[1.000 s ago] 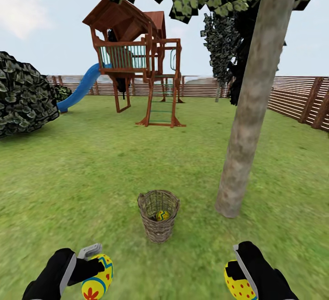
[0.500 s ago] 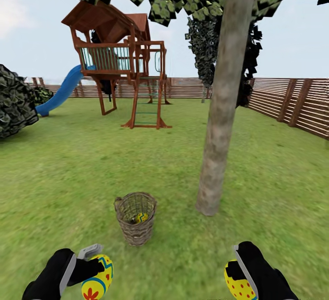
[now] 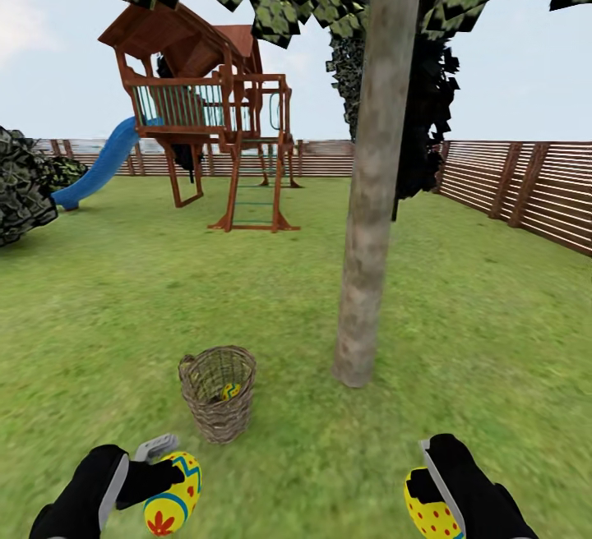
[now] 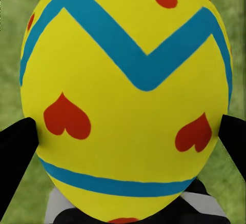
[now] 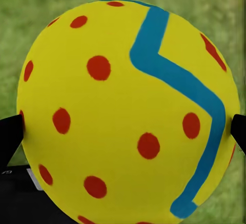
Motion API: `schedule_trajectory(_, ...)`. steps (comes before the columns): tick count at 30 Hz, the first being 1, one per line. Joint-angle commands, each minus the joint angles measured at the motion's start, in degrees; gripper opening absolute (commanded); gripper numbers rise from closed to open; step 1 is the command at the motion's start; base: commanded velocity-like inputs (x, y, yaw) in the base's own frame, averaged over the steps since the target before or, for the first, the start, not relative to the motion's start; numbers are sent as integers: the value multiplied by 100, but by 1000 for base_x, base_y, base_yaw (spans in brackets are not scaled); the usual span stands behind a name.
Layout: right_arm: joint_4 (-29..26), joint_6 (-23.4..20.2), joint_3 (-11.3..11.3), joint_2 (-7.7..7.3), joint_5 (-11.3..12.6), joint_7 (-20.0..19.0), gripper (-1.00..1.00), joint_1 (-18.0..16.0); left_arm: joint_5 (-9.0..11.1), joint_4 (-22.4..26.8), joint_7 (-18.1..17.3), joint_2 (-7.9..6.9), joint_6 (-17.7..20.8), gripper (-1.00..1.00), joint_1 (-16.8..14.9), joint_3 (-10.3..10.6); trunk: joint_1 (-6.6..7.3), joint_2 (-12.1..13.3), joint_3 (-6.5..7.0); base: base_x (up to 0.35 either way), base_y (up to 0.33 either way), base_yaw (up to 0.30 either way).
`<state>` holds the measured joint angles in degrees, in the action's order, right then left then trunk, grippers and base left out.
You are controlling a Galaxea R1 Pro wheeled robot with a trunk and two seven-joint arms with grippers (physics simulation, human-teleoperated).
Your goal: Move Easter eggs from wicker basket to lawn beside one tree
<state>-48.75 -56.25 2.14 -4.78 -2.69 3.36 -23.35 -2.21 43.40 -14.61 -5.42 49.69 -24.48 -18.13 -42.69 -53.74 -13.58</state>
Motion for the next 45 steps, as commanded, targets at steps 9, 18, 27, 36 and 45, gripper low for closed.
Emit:
schedule_trajectory(9, -3, -26, 23, -6, -21, 6, -100, -4, -36, -32, -41, 30, 32, -100, -4, 20, -1, -6, -8, 153, -301, 0)
schedule_trajectory(18, -3, -25, 23, -6, -21, 6, -100, -3, -42, -41, -41, 40, 32, -100, -4, 29, -1, -6, -8, 218, -284, 0)
schedule_trajectory(27, 5, -18, 24, 7, -21, 6, -100, -5, -51, -50, -34, 49, 29, -100, -4, 32, -1, -6, -8, 204, -300, 0)
schedule_trajectory(36, -3, -17, 23, 7, -14, 6, -100, -4, -59, -60, -46, 50, 32, -100, -4, 36, -1, -6, -8, 140, -314, 0)
schedule_trajectory(45, -3, -17, 31, 19, -21, 6, -100, -5, -51, -67, -47, 73, 32, -100, -4, 31, 153, 275, 117, -124, -313, 0)
